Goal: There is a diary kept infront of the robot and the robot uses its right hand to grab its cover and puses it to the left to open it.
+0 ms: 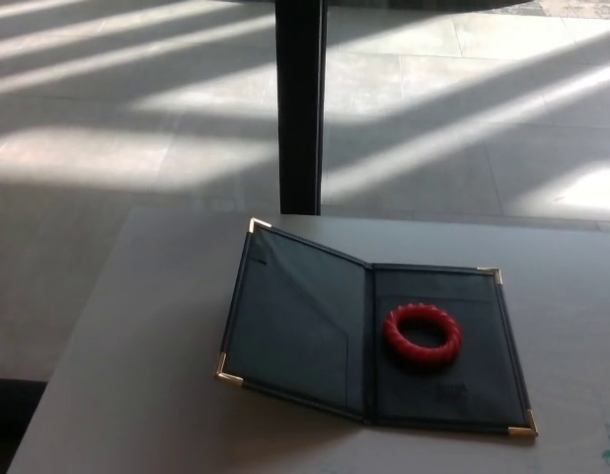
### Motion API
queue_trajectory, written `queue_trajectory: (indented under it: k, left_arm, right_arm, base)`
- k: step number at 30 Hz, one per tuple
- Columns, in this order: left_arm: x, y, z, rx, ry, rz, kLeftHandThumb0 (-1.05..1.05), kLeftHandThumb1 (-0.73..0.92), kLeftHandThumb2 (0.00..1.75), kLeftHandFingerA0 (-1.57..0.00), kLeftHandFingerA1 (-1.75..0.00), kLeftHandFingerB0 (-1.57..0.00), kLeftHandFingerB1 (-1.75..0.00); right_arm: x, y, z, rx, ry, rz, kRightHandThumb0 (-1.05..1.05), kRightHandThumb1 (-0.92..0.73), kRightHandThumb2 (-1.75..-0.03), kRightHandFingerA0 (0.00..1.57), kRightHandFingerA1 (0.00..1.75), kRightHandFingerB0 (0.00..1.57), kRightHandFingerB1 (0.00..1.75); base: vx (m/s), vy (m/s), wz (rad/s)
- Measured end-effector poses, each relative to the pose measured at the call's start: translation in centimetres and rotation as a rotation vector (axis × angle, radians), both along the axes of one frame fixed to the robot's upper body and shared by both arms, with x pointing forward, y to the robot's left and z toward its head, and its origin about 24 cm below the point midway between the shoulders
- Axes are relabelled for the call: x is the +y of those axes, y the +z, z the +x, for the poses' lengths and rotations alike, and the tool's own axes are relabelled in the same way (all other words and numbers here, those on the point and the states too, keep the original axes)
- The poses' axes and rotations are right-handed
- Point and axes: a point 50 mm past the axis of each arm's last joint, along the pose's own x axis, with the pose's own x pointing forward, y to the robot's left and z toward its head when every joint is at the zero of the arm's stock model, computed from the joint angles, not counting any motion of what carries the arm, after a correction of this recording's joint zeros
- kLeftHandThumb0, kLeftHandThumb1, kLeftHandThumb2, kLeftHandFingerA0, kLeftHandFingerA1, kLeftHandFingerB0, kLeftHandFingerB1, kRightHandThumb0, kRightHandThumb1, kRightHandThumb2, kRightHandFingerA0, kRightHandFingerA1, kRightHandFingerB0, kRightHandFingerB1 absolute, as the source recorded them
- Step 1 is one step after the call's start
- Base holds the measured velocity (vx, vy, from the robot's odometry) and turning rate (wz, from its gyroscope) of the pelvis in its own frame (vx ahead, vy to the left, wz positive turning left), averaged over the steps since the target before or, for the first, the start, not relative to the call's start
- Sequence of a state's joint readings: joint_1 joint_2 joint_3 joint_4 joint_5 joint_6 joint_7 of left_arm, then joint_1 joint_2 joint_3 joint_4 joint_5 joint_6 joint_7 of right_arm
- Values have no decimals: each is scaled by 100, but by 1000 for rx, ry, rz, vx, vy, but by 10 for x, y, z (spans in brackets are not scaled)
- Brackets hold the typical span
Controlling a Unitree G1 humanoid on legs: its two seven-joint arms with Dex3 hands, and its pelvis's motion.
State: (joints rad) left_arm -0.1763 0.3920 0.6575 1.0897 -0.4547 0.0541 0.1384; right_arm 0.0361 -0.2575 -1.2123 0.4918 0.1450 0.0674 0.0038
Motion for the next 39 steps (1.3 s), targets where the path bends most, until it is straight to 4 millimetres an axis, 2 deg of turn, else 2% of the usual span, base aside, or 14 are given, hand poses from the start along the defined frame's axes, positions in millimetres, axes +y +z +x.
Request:
queue_trajectory:
  k: [1,2,5,11,13,16,17,18,19,20,23,26,33,39]
  left_arm:
    - [0,-1,-1,2,1,-1,-90,92,103,-46,-109,-38,-86]
    - [0,-1,-2,4,2,-2,-90,92,103,-46,-109,-38,-86]
    - [-1,-2,-3,2,5,-8,-91,92,98,-54,-104,-44,-85]
    - [-3,-5,-4,-2,13,-19,-92,92,97,-53,-98,-44,-83]
    - [-4,-5,-3,-4,13,-22,-95,92,102,-50,-100,-42,-84]
    - [-4,-5,-2,-11,11,-23,-91,92,100,-51,-99,-41,-82]
    - [-4,-4,-1,-13,10,-23,-88,86,123,-50,-92,-48,-83]
    - [-4,-4,-1,-12,8,-21,-88,86,123,-50,-92,-48,-83]
    - [-4,-4,0,-12,8,-20,-90,92,97,-52,-98,-44,-84]
    - [-4,-4,0,-13,8,-19,-91,92,97,-51,-99,-42,-84]
    - [-4,-3,2,-19,10,-19,-90,92,99,-50,-98,-40,-81]
    - [-6,-4,3,-21,11,-22,-90,92,99,-48,-100,-41,-82]
    - [-6,-3,5,-26,6,-23,-91,92,101,-47,-96,-38,-79]
    - [-6,-3,5,-29,8,-23,-94,92,99,-45,-98,-41,-84]
  right_arm:
    - [0,0,0,-8,-2,-2,-88,-68,-65,88,124,65,112]
    - [0,-1,0,-17,-2,-4,-88,-68,-65,88,124,65,112]
    - [1,0,1,-35,9,-16,-88,-69,-64,91,124,64,112]
    - [4,-4,9,-49,41,-22,-87,-67,-64,92,120,64,107]
    - [4,-3,12,-53,51,-23,-84,-68,-65,88,119,59,105]
    - [6,0,16,-56,67,-34,-86,-67,-64,91,119,65,103]
    - [6,1,17,-58,70,-39,-86,-69,-64,91,116,61,101]
    - [7,2,18,-55,77,-44,-86,-69,-64,91,116,61,101]
    - [7,2,19,-52,83,-46,-86,-69,-65,93,118,60,102]
    - [8,2,19,-51,87,-44,-86,-68,-67,97,116,65,102]
    - [9,1,21,-55,89,-38,-85,-70,-66,97,117,62,102]
    - [10,2,24,-62,99,-36,-84,-71,-66,87,116,61,100]
    - [13,6,29,-70,136,-49,-82,-69,-65,83,115,56,98]
    - [14,5,31,-84,141,-35,-86,-71,-62,92,119,59,103]
  base:
    - [0,0,0]
    - [0,0,0]
    - [0,0,0]
    - [0,0,0]
    - [0,0,0]
    - [0,0,0]
    - [0,0,0]
    - [0,0,0]
    - [0,0,0]
    - [0,0,0]
    - [0,0,0]
    - [0,0,0]
    - [0,0,0]
    - [0,0,0]
